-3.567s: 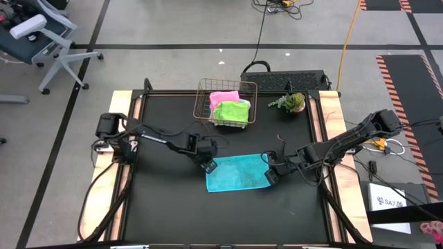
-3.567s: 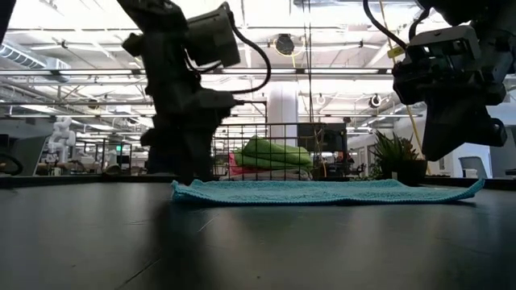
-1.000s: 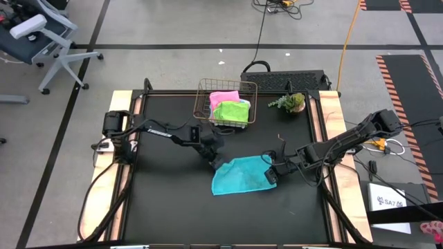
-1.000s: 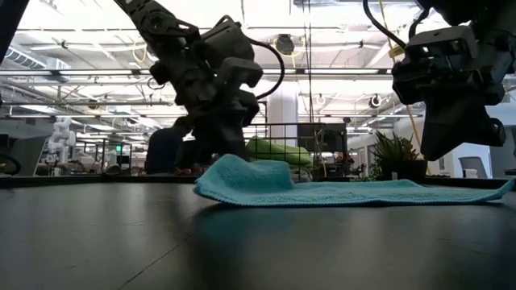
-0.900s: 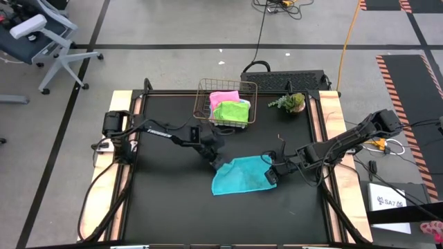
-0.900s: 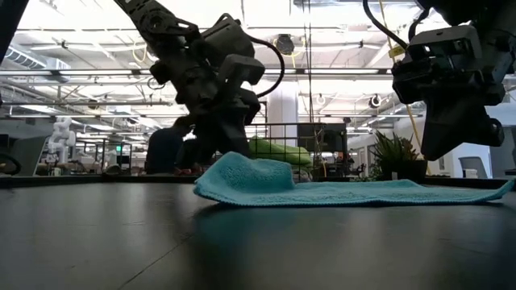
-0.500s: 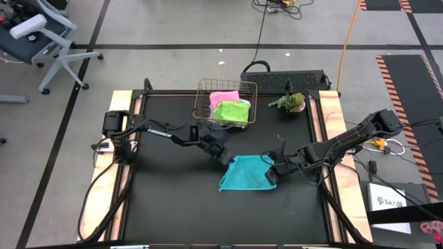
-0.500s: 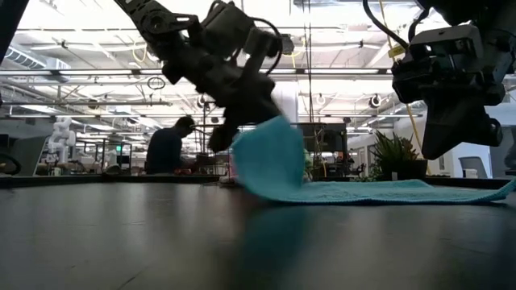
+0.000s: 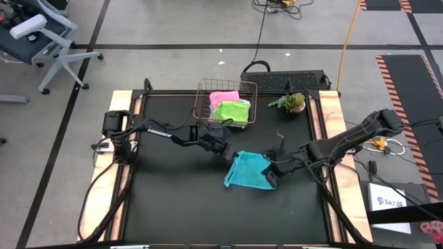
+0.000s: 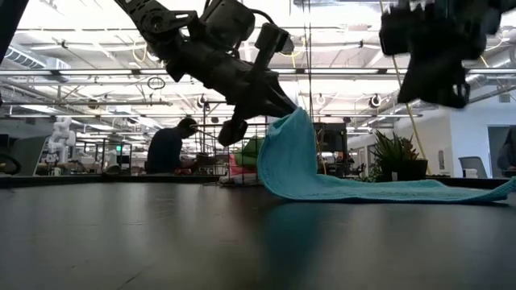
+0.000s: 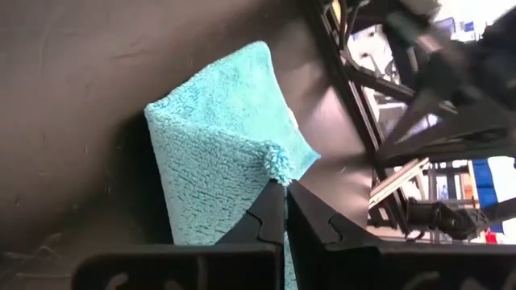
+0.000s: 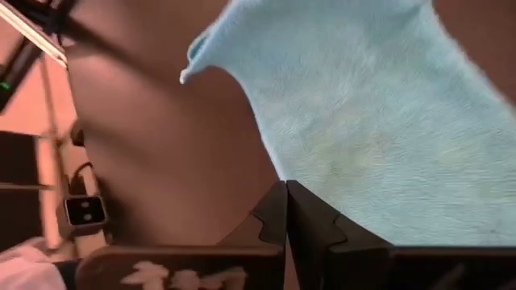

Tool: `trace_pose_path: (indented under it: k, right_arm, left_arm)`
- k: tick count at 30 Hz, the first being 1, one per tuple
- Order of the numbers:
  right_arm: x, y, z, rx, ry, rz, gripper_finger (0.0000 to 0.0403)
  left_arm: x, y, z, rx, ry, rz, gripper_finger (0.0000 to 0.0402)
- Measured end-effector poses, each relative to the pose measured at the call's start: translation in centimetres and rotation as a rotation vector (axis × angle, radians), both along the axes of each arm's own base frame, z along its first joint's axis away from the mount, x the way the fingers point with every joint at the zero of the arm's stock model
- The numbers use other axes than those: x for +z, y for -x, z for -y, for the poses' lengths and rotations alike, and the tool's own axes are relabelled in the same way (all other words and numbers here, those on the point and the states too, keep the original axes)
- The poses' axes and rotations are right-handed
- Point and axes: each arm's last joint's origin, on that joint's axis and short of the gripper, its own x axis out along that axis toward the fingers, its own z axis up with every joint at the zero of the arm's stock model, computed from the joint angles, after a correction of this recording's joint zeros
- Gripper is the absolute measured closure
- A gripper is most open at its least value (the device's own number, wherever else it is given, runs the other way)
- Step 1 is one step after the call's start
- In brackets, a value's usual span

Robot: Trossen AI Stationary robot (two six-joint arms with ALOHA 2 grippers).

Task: Fold microfiber towels
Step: Fold the blue microfiber cloth

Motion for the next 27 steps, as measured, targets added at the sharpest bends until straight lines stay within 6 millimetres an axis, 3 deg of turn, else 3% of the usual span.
trace_pose_path:
  k: [8,11,18,22,27]
  right_arm:
    - [7.1,1.6,0.4,0.007,0.101,-0.041,0.0403]
    - [8.6,2.3,0.5,0.005,0.124,-0.013,0.0403]
    - [8.5,2.8,0.7,-0.001,0.151,-0.002,0.0403]
    - [8.0,2.8,0.7,0.001,0.151,-0.018,0.0403]
    - [7.9,2.8,0.6,0.005,0.152,-0.022,0.0403]
  left_arm:
    - [0.2,-0.2,0.0,0.063,0.015,0.016,0.0399]
    - [0.5,-0.4,0.1,0.087,0.022,0.051,0.0399]
    - [3.1,-1.8,0.0,0.107,-0.022,0.107,0.0400]
    - [4.0,-2.1,-0.2,0.136,-0.076,0.019,0.0400]
    - [4.7,-3.6,0.3,0.130,-0.080,0.060,0.0401]
